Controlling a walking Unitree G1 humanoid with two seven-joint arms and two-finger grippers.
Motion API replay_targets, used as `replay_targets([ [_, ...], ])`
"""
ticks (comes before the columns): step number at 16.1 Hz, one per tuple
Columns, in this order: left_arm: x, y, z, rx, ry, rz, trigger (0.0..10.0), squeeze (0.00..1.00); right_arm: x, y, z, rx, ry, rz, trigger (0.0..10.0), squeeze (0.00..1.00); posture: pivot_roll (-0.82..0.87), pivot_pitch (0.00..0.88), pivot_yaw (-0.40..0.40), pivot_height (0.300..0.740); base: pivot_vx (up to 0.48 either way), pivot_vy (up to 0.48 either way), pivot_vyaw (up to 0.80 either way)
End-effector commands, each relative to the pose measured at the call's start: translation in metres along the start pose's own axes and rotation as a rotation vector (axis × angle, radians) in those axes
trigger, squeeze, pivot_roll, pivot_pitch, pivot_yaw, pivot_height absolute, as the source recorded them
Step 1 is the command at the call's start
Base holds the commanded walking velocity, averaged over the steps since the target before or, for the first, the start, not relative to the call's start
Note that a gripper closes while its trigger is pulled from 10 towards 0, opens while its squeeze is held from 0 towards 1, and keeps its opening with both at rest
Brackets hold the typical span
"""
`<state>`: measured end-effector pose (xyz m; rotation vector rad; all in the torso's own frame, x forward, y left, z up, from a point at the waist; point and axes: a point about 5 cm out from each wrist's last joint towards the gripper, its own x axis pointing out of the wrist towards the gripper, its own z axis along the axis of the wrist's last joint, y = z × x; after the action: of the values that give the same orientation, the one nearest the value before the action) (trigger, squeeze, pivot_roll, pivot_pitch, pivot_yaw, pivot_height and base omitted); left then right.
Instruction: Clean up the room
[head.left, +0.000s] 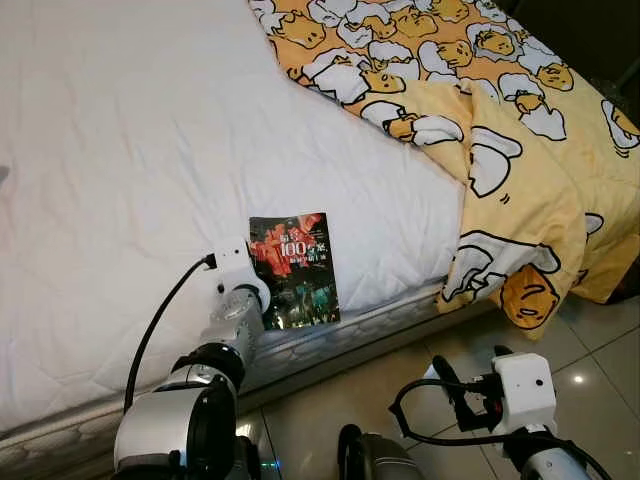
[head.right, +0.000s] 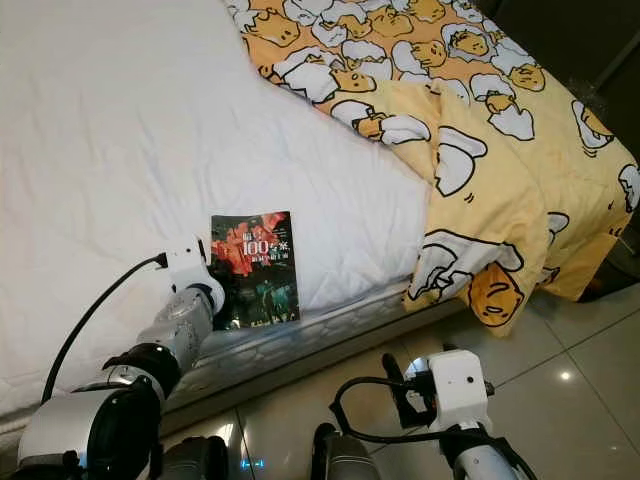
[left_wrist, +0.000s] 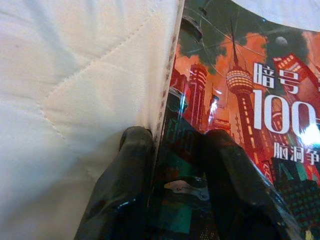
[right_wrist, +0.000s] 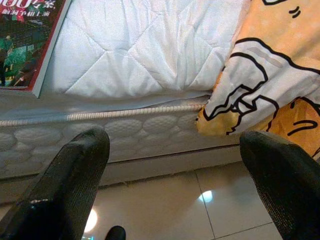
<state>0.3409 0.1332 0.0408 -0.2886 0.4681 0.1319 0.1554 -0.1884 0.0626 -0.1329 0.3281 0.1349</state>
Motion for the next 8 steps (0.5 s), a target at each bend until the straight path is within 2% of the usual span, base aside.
replay_targets([
  [1, -0.002, 0.011, -0.011, 0.026, 0.049, 0.081, 0.0, 0.00, -0.003, -0.005, -0.007, -0.010, 0.033, -0.024, 10.0, 0.00, -0.17, 0.194, -0.116, 0.740, 0.000, 0.000, 0.00],
  [5, 0.001, 0.010, 0.010, 0.004, -0.047, 0.096, 0.0, 0.00, -0.004, -0.005, -0.007, -0.011, 0.032, -0.028, 10.0, 0.00, -0.17, 0.200, -0.115, 0.740, 0.000, 0.000, 0.00],
  [6, 0.002, 0.007, 0.018, -0.006, -0.095, 0.082, 0.0, 0.00, -0.003, -0.005, -0.007, -0.010, 0.032, -0.029, 10.0, 0.00, -0.17, 0.200, -0.115, 0.740, 0.000, 0.000, 0.00],
  [8, 0.002, -0.003, 0.041, 0.041, -0.220, 0.051, 0.0, 0.00, -0.003, -0.005, -0.007, -0.011, 0.031, -0.031, 10.0, 0.00, -0.17, 0.203, -0.116, 0.740, 0.000, 0.000, 0.00],
])
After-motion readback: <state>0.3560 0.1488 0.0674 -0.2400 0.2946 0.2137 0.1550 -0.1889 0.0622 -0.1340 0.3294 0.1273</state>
